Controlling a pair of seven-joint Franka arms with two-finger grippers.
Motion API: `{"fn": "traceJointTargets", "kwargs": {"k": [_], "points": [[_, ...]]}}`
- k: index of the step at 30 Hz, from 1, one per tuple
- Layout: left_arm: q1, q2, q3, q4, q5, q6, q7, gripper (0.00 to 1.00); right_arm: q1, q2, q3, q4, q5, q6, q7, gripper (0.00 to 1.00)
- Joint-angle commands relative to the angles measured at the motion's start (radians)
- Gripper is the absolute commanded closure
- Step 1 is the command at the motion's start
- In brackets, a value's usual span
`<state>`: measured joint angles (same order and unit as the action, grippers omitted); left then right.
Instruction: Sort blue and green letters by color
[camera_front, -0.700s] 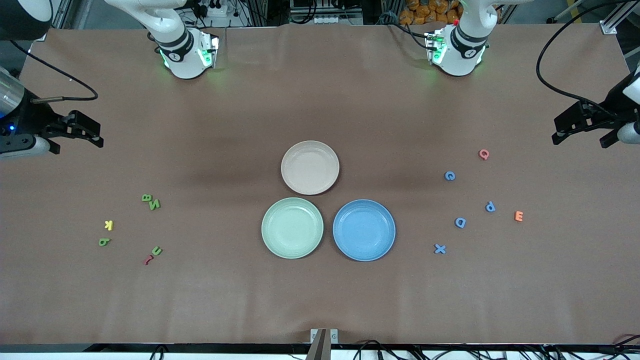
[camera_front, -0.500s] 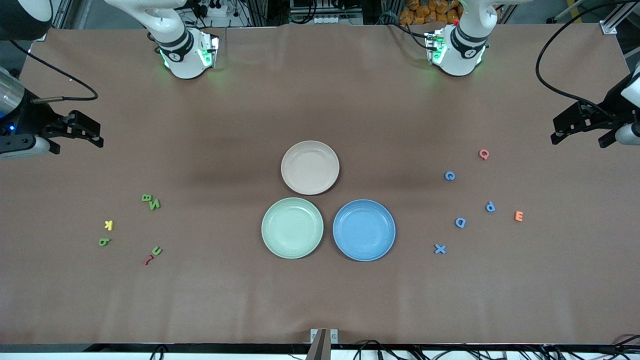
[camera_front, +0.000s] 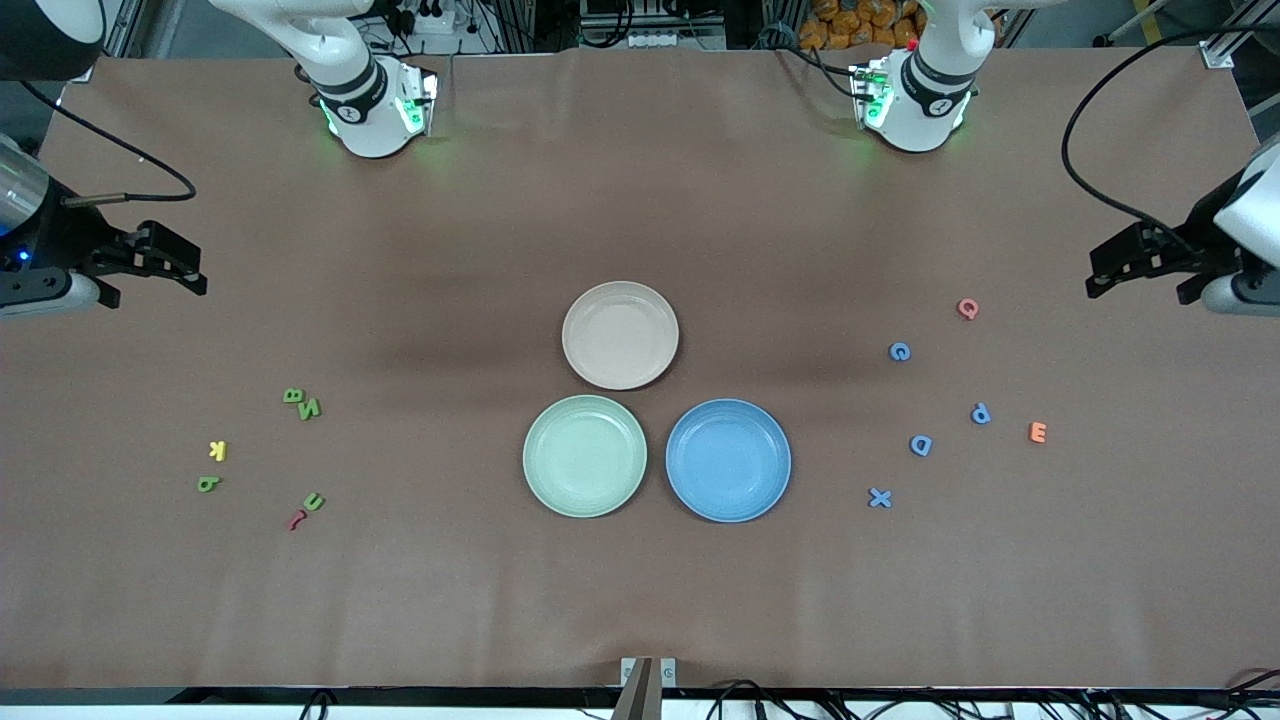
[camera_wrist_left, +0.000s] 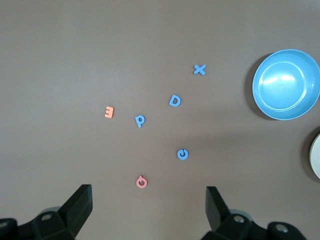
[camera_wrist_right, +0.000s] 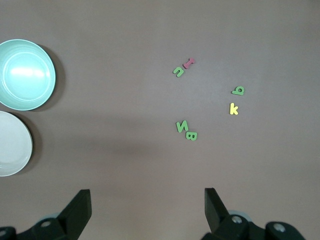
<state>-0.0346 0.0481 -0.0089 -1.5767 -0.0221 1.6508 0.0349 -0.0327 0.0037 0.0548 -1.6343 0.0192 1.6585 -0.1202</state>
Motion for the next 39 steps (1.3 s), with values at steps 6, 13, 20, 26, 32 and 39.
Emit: {"fn": "traceJointTargets", "kwargs": {"k": [6,13,20,26,32,39], "points": [[-0.004,0.125,-0.008,-0.063,-0.01,0.124,-0.047,0.0,-0.058,0.039,-0.001,-0.024,0.004,0.061,-0.006,0.0],[-0.037,0.136,-0.01,-0.27,-0.009,0.421,-0.107,0.0,-0.118,0.13,-0.001,-0.024,0.004,0.125,-0.13,0.0],[-0.067,0.219,-0.016,-0.368,0.052,0.645,-0.09,0.0,-0.151,0.222,-0.001,-0.022,-0.007,0.219,-0.15,0.0],[-0.082,0.312,-0.019,-0.352,0.202,0.699,-0.087,0.0,-0.188,0.312,-0.003,-0.021,-0.018,0.337,-0.219,0.0],[-0.076,0.384,-0.02,-0.332,0.211,0.748,-0.011,0.0,-0.22,0.406,-0.001,-0.015,-0.018,0.423,-0.234,0.0],[-0.062,0.463,-0.025,-0.29,0.182,0.748,0.155,0.0,-0.24,0.527,-0.001,0.024,-0.021,0.501,-0.269,0.0]]}}
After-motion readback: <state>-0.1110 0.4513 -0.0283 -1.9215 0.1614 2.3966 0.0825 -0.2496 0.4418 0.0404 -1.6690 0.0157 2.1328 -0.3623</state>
